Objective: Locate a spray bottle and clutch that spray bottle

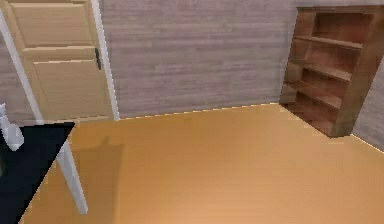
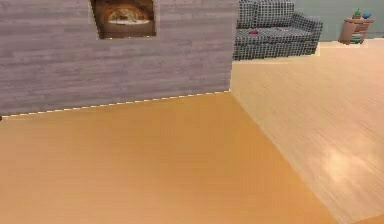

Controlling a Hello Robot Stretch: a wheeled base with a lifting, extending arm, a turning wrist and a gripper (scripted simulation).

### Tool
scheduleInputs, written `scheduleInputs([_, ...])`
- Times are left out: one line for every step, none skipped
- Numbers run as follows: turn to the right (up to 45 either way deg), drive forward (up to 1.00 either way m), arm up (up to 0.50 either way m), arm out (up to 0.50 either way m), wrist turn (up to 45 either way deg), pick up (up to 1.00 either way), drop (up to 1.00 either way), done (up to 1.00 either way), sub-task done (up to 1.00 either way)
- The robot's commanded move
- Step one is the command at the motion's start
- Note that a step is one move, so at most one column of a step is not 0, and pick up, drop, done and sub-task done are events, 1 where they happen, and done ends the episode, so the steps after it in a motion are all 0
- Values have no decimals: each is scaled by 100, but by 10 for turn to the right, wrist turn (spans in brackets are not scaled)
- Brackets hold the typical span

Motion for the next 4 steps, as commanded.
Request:
scheduleInputs([150, 0, 0, 0, 0, 0, 0, 0, 0])
scheduleInputs([0, 25, 0, 0, 0, 0, 0, 0, 0])
scheduleInputs([-240, 0, 0, 0, 0, 0, 0, 0, 0])
scheduleInputs([0, 25, 0, 0, 0, 0, 0, 0, 0])
